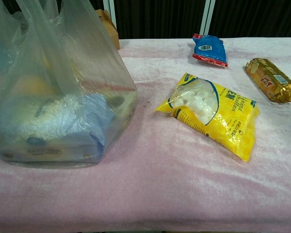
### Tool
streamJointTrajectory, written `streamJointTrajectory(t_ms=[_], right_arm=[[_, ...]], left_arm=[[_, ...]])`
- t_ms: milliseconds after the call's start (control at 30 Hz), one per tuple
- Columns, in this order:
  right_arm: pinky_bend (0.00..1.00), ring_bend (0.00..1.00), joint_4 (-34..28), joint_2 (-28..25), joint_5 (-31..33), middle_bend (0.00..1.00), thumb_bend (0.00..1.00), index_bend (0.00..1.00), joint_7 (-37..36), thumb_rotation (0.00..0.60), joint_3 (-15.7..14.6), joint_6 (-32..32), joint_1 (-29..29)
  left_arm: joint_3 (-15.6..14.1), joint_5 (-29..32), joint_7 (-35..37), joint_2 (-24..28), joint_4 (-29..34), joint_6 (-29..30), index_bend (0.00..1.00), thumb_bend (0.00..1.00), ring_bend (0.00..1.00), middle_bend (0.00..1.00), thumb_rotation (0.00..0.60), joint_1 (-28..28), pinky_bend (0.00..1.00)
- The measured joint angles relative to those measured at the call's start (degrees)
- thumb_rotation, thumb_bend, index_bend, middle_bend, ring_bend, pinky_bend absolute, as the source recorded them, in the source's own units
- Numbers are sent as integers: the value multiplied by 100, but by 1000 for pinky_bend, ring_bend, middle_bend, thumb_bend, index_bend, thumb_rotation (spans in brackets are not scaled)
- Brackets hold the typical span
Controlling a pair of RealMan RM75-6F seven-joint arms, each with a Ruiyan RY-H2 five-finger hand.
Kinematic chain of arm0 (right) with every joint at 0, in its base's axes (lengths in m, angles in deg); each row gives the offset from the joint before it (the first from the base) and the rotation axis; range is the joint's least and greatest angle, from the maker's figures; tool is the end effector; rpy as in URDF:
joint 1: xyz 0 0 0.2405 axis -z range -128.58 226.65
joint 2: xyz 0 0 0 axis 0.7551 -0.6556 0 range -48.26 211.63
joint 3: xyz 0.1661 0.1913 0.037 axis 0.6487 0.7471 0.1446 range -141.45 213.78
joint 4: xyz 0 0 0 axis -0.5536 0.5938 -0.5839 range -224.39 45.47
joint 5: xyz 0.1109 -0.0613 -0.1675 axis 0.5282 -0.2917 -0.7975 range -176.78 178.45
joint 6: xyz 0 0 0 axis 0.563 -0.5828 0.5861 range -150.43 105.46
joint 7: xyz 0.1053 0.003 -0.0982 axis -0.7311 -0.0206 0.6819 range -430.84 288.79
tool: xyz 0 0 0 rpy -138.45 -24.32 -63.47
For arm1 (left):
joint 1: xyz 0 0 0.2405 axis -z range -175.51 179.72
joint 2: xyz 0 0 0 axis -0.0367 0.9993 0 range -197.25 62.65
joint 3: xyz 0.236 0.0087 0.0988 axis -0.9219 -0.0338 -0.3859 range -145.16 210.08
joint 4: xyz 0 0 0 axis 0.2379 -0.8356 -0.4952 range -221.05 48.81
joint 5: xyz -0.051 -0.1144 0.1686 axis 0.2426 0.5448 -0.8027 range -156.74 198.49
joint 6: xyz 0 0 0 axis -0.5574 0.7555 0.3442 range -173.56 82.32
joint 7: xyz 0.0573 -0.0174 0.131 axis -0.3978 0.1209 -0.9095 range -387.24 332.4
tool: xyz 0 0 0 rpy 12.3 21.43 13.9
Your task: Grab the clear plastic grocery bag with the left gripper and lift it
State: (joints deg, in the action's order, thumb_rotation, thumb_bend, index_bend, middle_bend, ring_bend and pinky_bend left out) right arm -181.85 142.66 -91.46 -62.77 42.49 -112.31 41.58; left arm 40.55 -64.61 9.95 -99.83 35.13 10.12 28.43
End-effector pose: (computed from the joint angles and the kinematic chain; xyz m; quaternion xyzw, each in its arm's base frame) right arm -0.2807 -0.2043 0.1890 0.6341 -0.2452 0.4064 0.6104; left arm -0.1637 0.2520 0.2096 -0.6174 -0.5696 -0.4499 0.3033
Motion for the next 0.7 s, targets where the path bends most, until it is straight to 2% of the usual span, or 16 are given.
streamJointTrajectory(t_ms=[300,467,700], right_arm=[[31,0,372,215,-82,0,110,0,-148,600,-145,75,7],[31,0,375,220,-71,0,113,0,-200,600,-165,102,5],[31,0,358,215,-69,0,117,0,-218,600,-188,135,-3]], left_arm=[[386,430,831,512,231,-972,85,13,118,170,600,609,150],[544,631,1014,769,258,-1486,140,13,138,222,600,876,157],[701,918,991,972,242,-2135,195,13,153,238,600,1175,171]])
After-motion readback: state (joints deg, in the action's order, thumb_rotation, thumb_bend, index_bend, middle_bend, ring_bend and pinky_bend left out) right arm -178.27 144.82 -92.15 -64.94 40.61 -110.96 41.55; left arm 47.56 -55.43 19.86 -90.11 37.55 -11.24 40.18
